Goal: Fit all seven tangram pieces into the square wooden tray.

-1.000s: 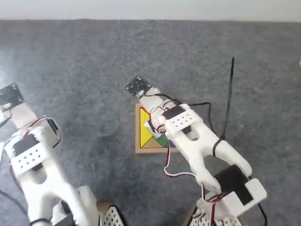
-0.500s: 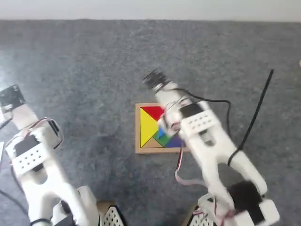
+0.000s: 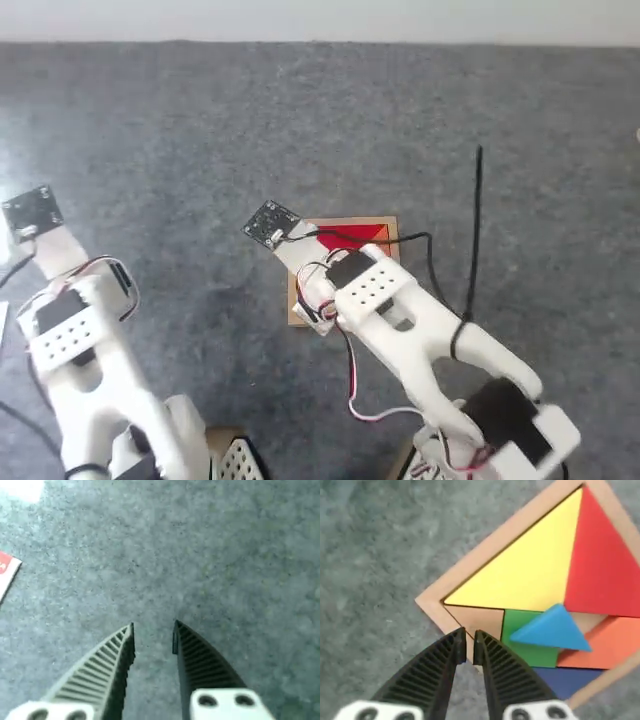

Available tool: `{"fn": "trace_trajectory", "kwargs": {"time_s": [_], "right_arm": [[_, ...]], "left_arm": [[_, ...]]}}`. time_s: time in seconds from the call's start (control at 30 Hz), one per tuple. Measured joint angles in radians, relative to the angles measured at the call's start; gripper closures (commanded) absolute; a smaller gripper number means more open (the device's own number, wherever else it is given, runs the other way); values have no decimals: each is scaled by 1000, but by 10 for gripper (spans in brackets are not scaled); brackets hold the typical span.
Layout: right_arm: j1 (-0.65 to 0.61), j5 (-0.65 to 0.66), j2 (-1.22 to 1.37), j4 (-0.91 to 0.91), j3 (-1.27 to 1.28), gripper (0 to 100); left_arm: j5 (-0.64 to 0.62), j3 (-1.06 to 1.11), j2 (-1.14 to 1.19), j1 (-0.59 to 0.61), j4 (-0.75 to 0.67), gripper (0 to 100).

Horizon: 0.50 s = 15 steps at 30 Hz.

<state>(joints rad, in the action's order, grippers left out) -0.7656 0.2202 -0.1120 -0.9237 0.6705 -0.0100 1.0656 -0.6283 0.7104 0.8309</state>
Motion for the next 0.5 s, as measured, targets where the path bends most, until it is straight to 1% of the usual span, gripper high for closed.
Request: {"fn": "trace_trajectory", "kwargs": {"time_s": [0.17, 0.23, 0.4, 0.5], "right_arm": [[15, -2, 46, 9, -5, 978], [52, -2, 46, 9, -9, 978], [164, 61, 46, 9, -9, 978], [210, 72, 46, 9, -9, 978]], "left_arm": [[0, 21, 0, 0, -28, 870], [0, 21, 0, 0, -29, 870], [0, 21, 0, 0, -29, 870], [0, 21, 0, 0, -29, 870]]}}
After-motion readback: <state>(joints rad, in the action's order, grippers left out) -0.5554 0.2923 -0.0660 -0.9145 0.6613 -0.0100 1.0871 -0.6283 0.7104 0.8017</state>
